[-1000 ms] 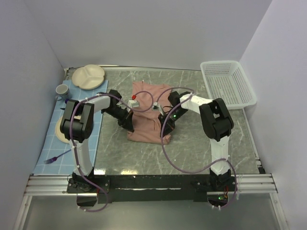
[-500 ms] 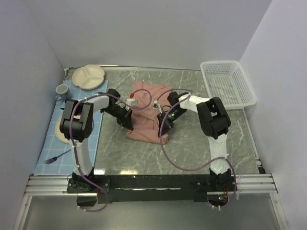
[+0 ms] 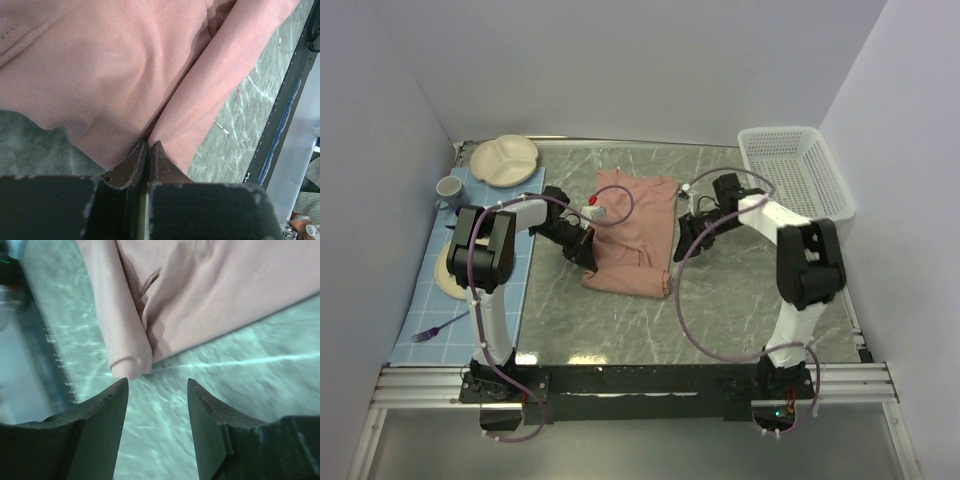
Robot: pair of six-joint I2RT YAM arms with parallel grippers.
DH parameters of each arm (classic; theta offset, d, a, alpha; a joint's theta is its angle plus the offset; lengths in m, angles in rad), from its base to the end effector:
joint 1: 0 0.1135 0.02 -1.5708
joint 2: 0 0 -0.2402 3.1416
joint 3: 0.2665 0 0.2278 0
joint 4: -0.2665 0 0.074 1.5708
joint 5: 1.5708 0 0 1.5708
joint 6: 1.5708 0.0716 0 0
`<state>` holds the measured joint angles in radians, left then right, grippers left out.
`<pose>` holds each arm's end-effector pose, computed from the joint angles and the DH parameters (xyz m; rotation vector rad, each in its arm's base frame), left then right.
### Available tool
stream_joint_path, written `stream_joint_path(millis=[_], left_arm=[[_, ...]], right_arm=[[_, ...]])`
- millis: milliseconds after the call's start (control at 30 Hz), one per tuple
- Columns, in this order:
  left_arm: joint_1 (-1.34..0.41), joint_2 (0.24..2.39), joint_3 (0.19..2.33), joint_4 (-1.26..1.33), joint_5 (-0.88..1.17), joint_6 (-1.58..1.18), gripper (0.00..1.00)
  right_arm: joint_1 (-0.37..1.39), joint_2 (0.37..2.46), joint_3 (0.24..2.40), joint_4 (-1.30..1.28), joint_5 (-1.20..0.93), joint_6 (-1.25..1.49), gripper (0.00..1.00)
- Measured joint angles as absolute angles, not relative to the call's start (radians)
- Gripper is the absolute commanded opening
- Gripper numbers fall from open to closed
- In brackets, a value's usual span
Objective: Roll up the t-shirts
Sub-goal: Roll the T-shirt to the center of the board.
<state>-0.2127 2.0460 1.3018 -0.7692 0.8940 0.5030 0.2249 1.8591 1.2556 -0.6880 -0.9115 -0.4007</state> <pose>0.3196 -0.1261 0.1037 0.9744 2.5002 -1.2615 0.3147 0.1300 0.1552 -0.9468 2.3597 1.2072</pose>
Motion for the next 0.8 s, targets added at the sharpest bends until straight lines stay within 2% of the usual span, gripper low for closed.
stream_joint_path(millis=[133, 233, 333, 433, 567, 800], left_arm=[[-0.212, 2.046, 1.301, -0.769, 0.897, 0.501, 0.03], [-0.211, 2.048, 1.301, -0.774, 0.907, 0.505, 0.04], [-0.207, 2.062, 1.306, -0.791, 0.926, 0.512, 0.04], [-0.202, 2.076, 1.313, -0.803, 0.942, 0.512, 0.05], [-0.201, 2.077, 1.316, -0.806, 0.946, 0.511, 0.06], [-0.202, 2.077, 1.317, -0.809, 0.945, 0.511, 0.06]], right_arm=[[0.256, 1.596, 1.074, -0.552, -0.833, -0.487, 0.61], [0.352, 1.41, 0.912, -0.426, -0.762, -0.573, 0.63], [0.477, 1.263, 0.735, -0.295, -0.674, -0.68, 0.72], [0.593, 1.164, 0.577, -0.156, -0.583, -0.773, 0.73], [0.709, 1.118, 0.45, -0.011, -0.506, -0.883, 0.73], [0.755, 1.187, 0.419, 0.184, -0.41, -1.003, 0.7]])
